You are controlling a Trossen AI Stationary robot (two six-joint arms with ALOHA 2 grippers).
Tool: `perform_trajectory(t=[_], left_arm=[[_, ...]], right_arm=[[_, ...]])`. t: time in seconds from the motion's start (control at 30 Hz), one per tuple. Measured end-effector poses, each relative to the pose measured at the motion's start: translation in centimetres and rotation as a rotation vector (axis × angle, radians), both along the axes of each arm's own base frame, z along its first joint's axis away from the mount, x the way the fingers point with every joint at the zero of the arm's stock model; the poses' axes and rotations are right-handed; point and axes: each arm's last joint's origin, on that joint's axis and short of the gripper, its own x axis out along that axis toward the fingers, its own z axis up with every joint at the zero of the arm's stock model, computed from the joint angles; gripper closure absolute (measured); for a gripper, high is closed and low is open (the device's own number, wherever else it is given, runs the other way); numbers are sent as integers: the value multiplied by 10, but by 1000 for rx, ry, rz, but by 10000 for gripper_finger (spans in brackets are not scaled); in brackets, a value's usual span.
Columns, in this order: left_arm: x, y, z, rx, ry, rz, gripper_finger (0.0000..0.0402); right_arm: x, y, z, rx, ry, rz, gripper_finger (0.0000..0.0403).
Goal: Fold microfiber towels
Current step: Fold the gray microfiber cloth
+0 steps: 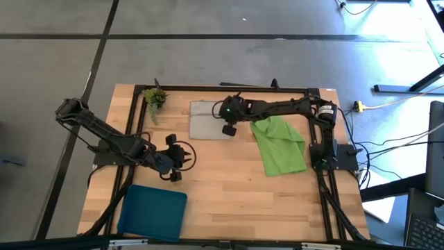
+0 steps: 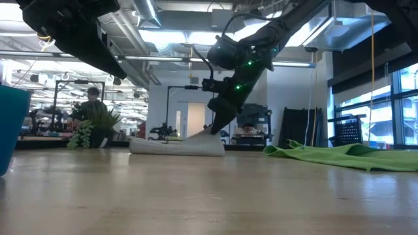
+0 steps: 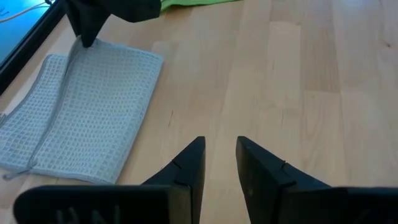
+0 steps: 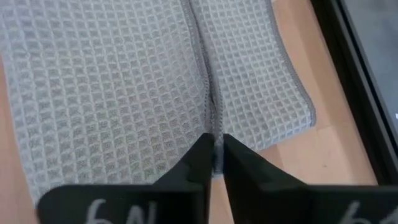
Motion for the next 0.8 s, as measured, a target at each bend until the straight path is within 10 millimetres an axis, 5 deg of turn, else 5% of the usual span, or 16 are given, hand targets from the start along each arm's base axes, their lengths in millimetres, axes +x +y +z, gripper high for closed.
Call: perform_trajectory(t=[0.53, 0.8], left_arm=[[0, 1, 0, -12, -11, 26, 318], [0, 1, -1, -34, -11, 53, 318]], right_arm=[[2, -5, 9, -83, 4, -62, 226], [7, 38, 7, 222, 18, 298, 211]])
